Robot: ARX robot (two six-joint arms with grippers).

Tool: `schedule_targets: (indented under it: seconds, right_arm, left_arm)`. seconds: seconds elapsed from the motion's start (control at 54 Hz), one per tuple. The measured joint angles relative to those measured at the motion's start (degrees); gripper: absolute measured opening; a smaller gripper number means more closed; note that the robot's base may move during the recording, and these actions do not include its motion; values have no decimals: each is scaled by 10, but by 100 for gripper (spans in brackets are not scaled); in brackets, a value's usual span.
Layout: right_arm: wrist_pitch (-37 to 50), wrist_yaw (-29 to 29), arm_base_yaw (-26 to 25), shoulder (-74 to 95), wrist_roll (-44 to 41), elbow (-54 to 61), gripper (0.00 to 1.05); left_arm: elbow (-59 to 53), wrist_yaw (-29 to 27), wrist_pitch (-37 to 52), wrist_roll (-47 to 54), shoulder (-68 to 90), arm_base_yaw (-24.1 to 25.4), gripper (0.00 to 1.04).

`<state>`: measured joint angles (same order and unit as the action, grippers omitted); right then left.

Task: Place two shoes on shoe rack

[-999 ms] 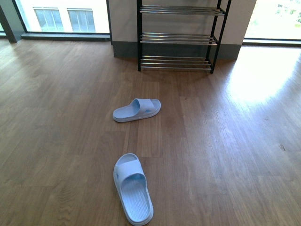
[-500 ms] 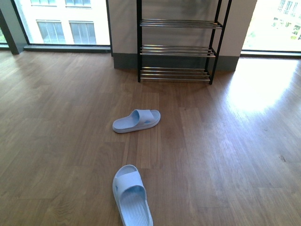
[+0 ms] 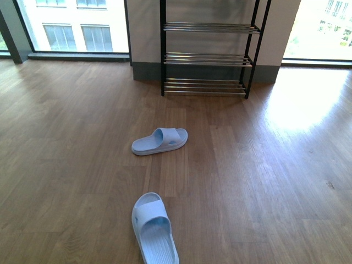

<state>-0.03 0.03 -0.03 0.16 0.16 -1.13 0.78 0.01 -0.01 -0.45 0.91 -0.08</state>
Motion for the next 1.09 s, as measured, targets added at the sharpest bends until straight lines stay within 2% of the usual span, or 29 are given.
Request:
schedule_targets:
  seconds: [1.092]
  right_arm:
    - [0, 0, 0, 0, 0, 0, 96]
  left_arm:
    - [0, 0, 0, 0, 0, 0, 95]
